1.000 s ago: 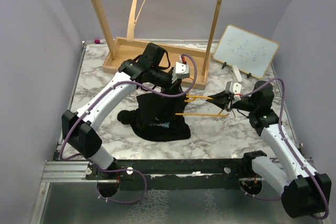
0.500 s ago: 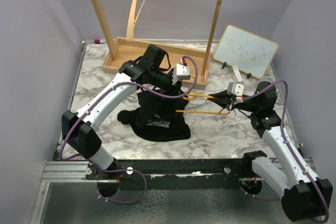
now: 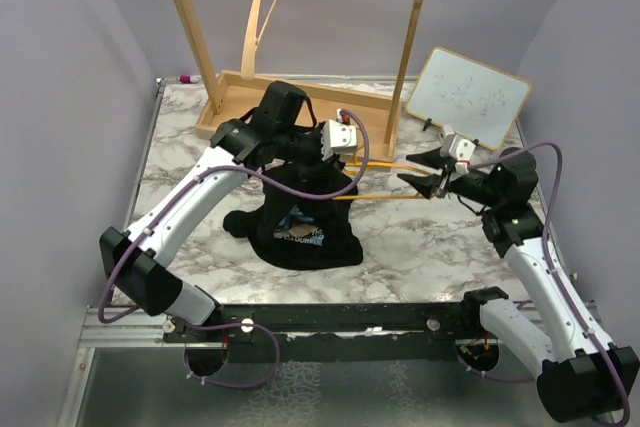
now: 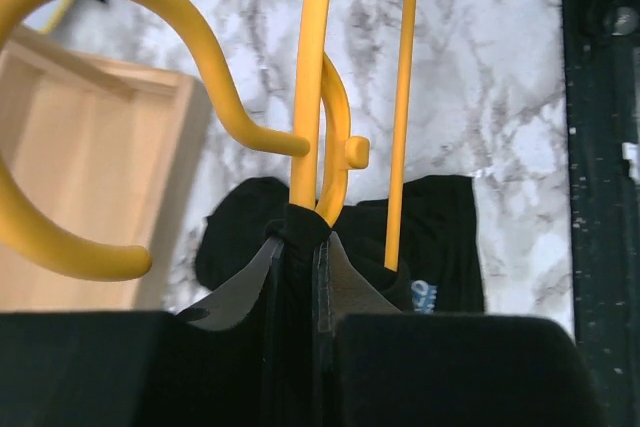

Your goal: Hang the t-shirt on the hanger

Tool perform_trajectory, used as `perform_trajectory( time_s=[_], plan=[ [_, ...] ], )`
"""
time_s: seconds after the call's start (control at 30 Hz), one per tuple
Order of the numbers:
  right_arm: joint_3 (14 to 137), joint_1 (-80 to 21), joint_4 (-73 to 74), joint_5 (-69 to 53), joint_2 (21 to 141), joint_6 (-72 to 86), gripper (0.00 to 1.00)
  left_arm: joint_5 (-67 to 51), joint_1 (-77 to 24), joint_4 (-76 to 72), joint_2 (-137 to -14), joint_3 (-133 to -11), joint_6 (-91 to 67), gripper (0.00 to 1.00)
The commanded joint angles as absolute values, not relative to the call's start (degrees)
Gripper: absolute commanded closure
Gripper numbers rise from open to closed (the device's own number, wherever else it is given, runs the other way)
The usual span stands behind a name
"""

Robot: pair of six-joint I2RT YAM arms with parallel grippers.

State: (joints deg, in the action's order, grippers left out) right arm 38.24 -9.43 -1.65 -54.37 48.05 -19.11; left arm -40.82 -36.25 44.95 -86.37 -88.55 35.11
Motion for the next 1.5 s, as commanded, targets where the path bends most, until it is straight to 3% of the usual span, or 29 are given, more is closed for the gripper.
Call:
perform_trajectory(
  time_s=[0.0,0.33,0.6,0.77,0.93,1.03,1.47],
  plan=[
    [44.4,-9.6,-4.0,-44.2,47.5,-8.4,0.5,-33.2,-35.3,41.0,-79.0,-87.0,39.3,1.0],
    [57.2,-9.6,3.0,-25.9,52.3,5.1,0.3,-29.3,-35.4,35.5,-70.8,-79.0,39.3,1.0],
    [65.7,-9.6,9.1,-23.5,58.6,8.2,0.27,-29.7,-35.4,37.1,-69.0,-76.6,43.1,1.0],
    [74.4,-9.6,25.1,-25.5,69.9,7.3,0.3,-36.7,-35.4,36.2,-61.6,-71.4,57.6,1.0],
    [71.7,-9.6,26.7,-32.3,74.9,8.4,0.35,-45.5,-35.8,42.9,-59.2,-73.4,67.8,1.0],
    [70.5,-9.8,27.6,-38.1,78.2,10.7,0.42,-49.8,-36.3,44.8,-58.1,-73.3,68.5,1.0],
    [63.5,-28.2,27.0,-37.2,82.2,17.2,0.43,-58.5,-37.6,59.2,-53.2,-68.9,90.3,1.0]
  ],
)
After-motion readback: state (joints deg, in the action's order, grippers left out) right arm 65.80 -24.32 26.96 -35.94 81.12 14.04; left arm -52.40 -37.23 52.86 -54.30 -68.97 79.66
